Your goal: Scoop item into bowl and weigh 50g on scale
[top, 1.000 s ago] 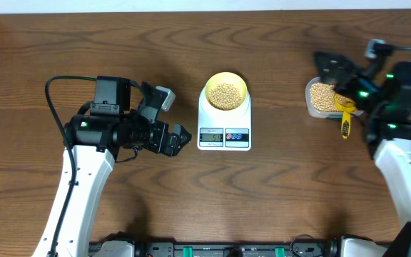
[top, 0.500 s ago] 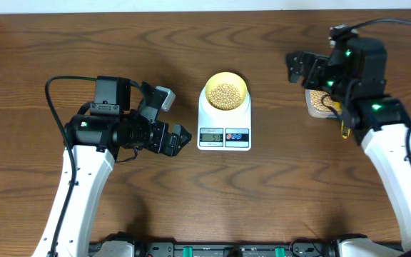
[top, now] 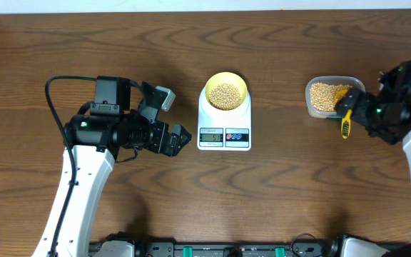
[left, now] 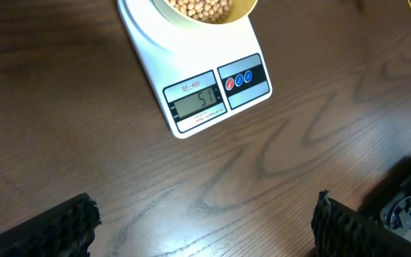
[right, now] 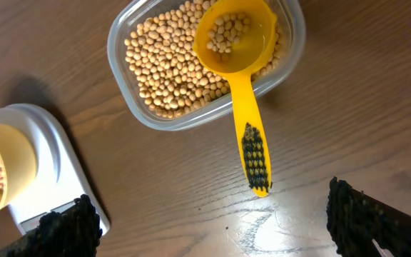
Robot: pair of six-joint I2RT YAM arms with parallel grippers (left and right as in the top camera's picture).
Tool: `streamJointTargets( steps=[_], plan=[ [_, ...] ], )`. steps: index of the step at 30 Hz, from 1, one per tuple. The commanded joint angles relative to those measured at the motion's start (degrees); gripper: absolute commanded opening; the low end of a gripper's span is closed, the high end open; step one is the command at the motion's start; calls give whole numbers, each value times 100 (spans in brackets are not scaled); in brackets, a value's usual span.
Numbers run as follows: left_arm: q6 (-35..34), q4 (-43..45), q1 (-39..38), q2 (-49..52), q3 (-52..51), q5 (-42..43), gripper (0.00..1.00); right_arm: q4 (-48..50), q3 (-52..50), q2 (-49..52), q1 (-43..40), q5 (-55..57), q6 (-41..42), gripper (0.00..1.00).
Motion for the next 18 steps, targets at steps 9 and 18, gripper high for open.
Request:
streamJointTargets(
  steps=[9, 18],
  plan=[
    [33, -17, 28, 24, -31, -50, 98, 505, -1086, -37, -935, -1290, -514, 85],
    [33, -17, 28, 24, -31, -50, 98, 1941, -2162, -20, -1674, -2876, -741, 82]
  ],
)
